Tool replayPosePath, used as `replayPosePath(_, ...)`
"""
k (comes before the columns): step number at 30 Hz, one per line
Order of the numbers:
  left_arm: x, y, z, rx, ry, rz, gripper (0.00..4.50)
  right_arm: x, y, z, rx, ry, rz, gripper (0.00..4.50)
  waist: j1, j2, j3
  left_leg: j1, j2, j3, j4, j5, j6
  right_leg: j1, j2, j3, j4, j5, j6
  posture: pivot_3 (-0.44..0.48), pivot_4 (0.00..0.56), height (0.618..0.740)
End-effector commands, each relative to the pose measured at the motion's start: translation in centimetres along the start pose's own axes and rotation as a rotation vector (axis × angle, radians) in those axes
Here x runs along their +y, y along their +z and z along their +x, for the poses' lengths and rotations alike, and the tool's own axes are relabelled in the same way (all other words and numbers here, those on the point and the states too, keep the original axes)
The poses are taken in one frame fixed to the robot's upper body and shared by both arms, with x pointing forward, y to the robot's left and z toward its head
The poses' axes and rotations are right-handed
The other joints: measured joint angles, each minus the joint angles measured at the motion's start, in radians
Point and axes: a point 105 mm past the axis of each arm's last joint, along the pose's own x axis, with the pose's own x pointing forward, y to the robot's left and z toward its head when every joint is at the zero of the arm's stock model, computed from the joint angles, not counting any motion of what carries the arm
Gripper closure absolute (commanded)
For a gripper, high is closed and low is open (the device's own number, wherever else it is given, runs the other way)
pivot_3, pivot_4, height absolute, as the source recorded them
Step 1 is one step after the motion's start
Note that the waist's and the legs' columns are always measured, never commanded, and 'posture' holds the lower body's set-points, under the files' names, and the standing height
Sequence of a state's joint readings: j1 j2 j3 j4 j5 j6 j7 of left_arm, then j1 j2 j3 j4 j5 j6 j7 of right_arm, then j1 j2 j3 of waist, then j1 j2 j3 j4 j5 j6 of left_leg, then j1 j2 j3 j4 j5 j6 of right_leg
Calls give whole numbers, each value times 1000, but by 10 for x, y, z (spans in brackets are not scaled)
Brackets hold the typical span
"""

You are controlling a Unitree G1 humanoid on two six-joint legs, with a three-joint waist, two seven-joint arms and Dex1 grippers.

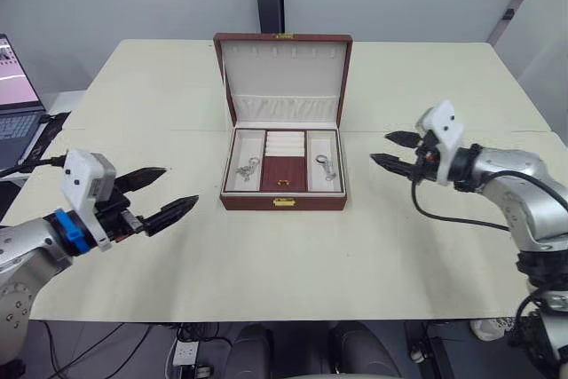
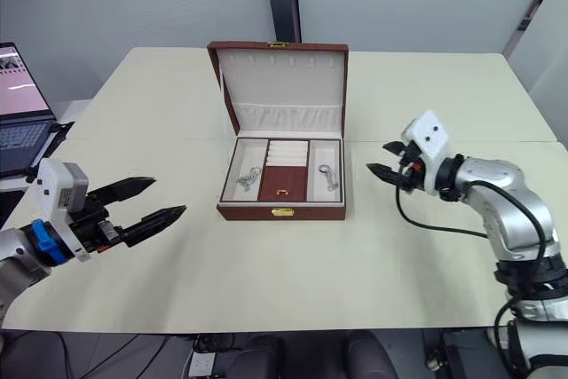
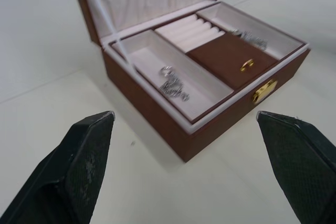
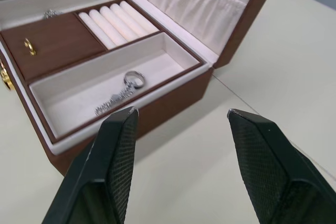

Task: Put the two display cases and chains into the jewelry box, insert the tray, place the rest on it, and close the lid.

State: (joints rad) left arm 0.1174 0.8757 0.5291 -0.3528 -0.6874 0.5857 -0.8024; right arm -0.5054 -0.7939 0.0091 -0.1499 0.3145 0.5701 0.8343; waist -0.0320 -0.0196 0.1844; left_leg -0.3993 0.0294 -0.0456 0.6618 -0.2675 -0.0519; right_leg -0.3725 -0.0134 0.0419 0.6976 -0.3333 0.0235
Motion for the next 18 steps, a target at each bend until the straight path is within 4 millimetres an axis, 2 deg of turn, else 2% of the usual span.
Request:
replayPosePath(1, 19, 0, -6, -14, 96, 49, 0, -16, -4, -13, 12, -57, -126, 1643, 0, 0, 0, 0, 0, 0, 0, 0, 0, 0, 0, 0, 0, 0, 0, 0, 150, 740)
replayPosePath(4, 23, -7, 2, -8, 133, 35, 589, -20, -17, -13, 48, -64, -174, 1611, 0, 0, 0, 0, 0, 1, 0, 0, 0, 0, -2, 0, 0, 0, 0, 0, 150, 740)
replayPosePath(6, 24, -11, 8, 3, 142, 44, 1195, -20, -24, -10, 58, -60, -177, 1611, 0, 0, 0, 0, 0, 1, 0, 0, 0, 0, -2, 0, 0, 0, 0, 0, 150, 740)
replayPosePath(7, 25, -12, 12, 1, 152, 45, 1507, -21, -29, -8, 74, -65, -173, 1959, 0, 0, 0, 0, 0, 1, 0, 0, 0, 0, -2, 0, 0, 0, 0, 0, 150, 740)
replayPosePath(10, 28, -15, 25, 6, 174, 48, 2452, -21, -37, 1, 106, -74, -161, 2604, 0, 0, 0, 0, 0, 1, 0, 0, 0, 0, -3, 1, 0, 0, 0, 0, 150, 740)
replayPosePath(16, 28, -26, 48, 24, 192, -1, 4385, -16, -41, 18, 130, -69, -132, 4217, 0, 0, 0, 0, 0, 2, 0, 0, 0, -1, -3, 0, 0, 0, 0, 0, 150, 740)
replayPosePath(17, 27, -28, 53, 32, 189, -13, 4500, -15, -42, 22, 137, -64, -136, 4471, 0, 0, 0, 0, 0, 2, 0, 0, 0, 0, -3, 0, 0, 0, 0, 0, 150, 740)
replayPosePath(18, 26, -30, 59, 37, 186, -28, 4500, -13, -43, 26, 141, -59, -146, 4491, 0, 0, 0, 0, 0, 2, 1, 0, 0, 0, -3, 0, 1, 0, 0, 0, 150, 740)
